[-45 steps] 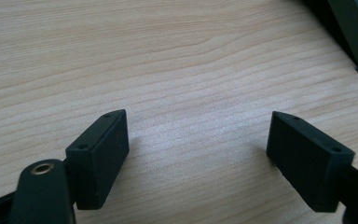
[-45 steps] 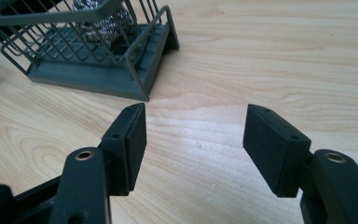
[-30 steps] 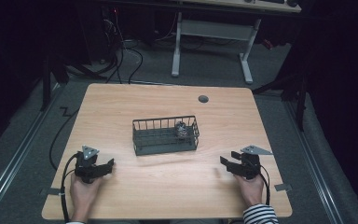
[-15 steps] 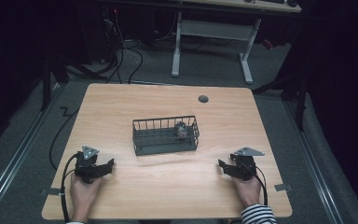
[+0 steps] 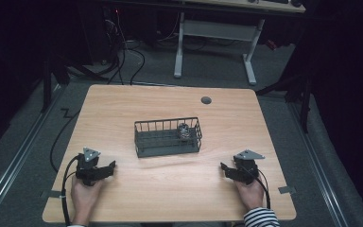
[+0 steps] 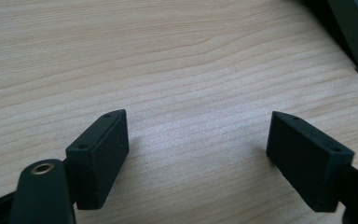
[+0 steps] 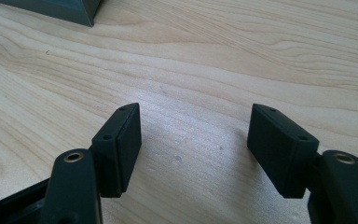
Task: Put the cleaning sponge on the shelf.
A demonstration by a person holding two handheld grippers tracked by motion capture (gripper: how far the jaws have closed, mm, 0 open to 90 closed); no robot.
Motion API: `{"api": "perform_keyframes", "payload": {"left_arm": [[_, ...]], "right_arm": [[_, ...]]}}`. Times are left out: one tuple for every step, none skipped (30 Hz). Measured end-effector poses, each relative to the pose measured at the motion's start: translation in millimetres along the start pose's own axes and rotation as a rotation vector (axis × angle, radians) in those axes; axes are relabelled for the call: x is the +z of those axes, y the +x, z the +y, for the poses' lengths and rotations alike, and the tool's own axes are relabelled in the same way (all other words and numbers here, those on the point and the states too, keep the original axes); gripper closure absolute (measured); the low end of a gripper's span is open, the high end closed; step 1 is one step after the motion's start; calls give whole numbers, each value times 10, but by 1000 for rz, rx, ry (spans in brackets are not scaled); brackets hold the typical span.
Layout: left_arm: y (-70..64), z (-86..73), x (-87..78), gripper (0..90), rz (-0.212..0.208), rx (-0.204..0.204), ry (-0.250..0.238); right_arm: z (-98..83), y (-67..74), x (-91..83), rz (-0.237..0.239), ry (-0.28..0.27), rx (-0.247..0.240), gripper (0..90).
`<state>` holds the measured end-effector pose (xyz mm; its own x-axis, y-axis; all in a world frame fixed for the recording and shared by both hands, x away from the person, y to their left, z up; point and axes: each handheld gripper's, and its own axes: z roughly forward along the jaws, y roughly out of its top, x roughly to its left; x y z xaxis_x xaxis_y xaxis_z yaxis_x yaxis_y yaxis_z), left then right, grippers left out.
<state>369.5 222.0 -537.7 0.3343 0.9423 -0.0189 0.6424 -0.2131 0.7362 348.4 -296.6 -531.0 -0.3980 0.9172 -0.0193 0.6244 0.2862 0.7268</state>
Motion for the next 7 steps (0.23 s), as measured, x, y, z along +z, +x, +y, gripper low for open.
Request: {"api": "perform_keyframes", "payload": {"left_arm": [[0,0,0,214,0,0,0],[0,0,0,214,0,-1,0],[-2,0,0,214,1,1,1],[-2,0,0,213,1,1,1],[-2,0,0,213,1,1,1],[-2,0,0,213,1,1,1],[-2,0,1,213,1,1,1]], "right_arm": [[0,0,0,0,0,0,353],[0,1,0,1,1,0,350],[1,1,1,3,2,-1,343],[1,1,1,3,2,-1,343],[0,4,0,4,3,1,343],[0,4,0,4,3,1,343],[0,4,0,4,2,1,342]]}}
